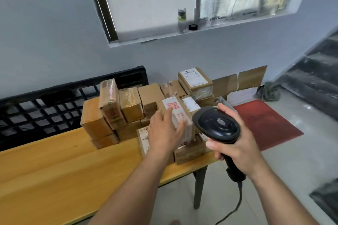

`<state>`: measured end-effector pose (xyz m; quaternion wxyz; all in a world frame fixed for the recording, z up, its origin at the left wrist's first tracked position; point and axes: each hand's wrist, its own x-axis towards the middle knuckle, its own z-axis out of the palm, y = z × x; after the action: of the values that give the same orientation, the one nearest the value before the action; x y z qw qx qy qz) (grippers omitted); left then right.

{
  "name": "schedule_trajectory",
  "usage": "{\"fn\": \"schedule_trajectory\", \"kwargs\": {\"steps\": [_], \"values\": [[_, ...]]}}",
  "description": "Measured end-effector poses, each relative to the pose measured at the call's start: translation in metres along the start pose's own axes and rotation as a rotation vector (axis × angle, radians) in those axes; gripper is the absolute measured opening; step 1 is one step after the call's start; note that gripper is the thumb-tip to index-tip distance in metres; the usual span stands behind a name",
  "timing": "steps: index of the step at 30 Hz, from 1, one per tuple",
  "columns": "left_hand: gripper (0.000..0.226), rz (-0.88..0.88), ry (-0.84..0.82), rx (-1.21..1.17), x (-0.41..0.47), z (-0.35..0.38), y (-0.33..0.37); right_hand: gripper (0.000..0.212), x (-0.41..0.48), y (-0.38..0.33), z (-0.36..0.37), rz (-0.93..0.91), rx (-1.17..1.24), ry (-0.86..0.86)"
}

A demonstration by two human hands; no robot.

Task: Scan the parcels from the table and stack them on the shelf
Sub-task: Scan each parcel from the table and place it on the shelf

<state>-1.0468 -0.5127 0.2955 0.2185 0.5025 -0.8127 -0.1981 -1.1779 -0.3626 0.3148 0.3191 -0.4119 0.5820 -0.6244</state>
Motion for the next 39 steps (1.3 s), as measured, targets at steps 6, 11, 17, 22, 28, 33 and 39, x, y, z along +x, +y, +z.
{"fn": "schedule_trajectory", "kwargs": {"steps": [6, 11, 17, 22, 28, 33, 39], "values": [[0.074, -0.049, -0.150, 0.224, 0.032, 0.029, 0.015, 0.094, 0.009, 0.013, -0.011, 0.045, -0.021, 0.062], [0.096, -0.207, -0.197, 0.231, 0.041, 0.027, 0.013, 0.094, 0.013, 0.019, -0.009, 0.053, -0.020, 0.055], [0.099, -0.396, -0.303, 0.126, 0.038, -0.005, -0.010, 0.094, 0.011, 0.018, -0.002, 0.041, 0.002, 0.042], [0.105, -0.503, -0.406, -0.070, 0.038, -0.040, -0.035, 0.093, 0.002, 0.017, 0.010, 0.036, 0.013, -0.010], [0.140, -0.471, -0.482, -0.052, 0.017, -0.060, -0.067, 0.089, -0.013, 0.007, 0.023, -0.024, 0.006, -0.053], [0.112, -0.466, -0.277, -0.407, -0.022, -0.086, -0.078, 0.089, -0.028, -0.002, 0.037, -0.063, 0.023, -0.110], [0.096, -0.410, 0.003, -0.806, -0.070, -0.118, -0.108, 0.088, -0.044, -0.016, 0.061, -0.087, 0.047, -0.223]]}}
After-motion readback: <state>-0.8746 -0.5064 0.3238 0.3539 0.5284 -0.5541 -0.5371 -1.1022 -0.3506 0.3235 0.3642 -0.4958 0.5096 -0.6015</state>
